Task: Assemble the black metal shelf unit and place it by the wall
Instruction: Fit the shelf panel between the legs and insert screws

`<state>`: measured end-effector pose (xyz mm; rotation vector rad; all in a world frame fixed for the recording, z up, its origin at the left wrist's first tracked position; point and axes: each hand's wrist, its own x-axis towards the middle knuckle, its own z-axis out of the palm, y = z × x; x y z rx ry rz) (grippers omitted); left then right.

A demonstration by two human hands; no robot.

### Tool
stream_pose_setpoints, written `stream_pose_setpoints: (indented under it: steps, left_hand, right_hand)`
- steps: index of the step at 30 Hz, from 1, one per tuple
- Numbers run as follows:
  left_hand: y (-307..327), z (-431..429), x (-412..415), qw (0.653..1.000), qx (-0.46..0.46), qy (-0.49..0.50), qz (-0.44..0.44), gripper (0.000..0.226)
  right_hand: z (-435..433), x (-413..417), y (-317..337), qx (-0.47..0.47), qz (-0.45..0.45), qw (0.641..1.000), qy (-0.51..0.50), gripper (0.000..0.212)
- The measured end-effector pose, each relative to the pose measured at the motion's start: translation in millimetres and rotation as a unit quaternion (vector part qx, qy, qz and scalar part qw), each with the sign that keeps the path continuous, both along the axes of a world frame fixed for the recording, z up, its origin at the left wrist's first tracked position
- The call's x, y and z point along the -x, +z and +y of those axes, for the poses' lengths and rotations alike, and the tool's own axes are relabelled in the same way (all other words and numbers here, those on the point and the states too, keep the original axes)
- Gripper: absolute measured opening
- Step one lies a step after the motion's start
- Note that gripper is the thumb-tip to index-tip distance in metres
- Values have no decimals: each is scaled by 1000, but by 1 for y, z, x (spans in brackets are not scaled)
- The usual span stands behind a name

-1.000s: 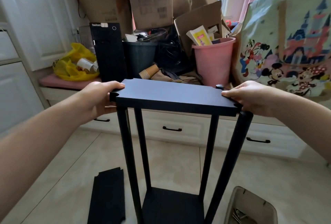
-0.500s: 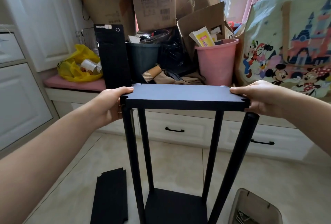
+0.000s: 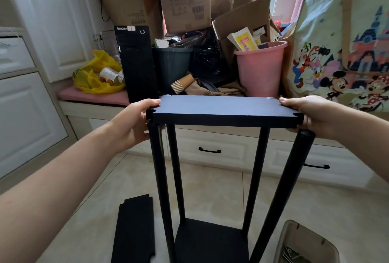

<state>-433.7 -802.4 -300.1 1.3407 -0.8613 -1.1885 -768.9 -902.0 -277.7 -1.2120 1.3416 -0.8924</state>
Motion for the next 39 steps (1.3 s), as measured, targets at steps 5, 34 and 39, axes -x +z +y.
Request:
stream_pose_setpoints:
  steps: [5, 34, 39]
  left_hand:
    - [0, 6, 2, 999, -1, -34, -38, 39]
    - [-3, -7, -3, 998, 21, 19, -48, 31]
    - [-8, -8, -3, 999, 16, 18, -36, 37]
  right_hand:
    - [-5, 2, 1, 2, 17, 1000, -18, 21]
    - [-10, -8, -11, 9, -37, 997, -67, 18]
    - [-7, -8, -12, 8, -43, 997, -64, 25]
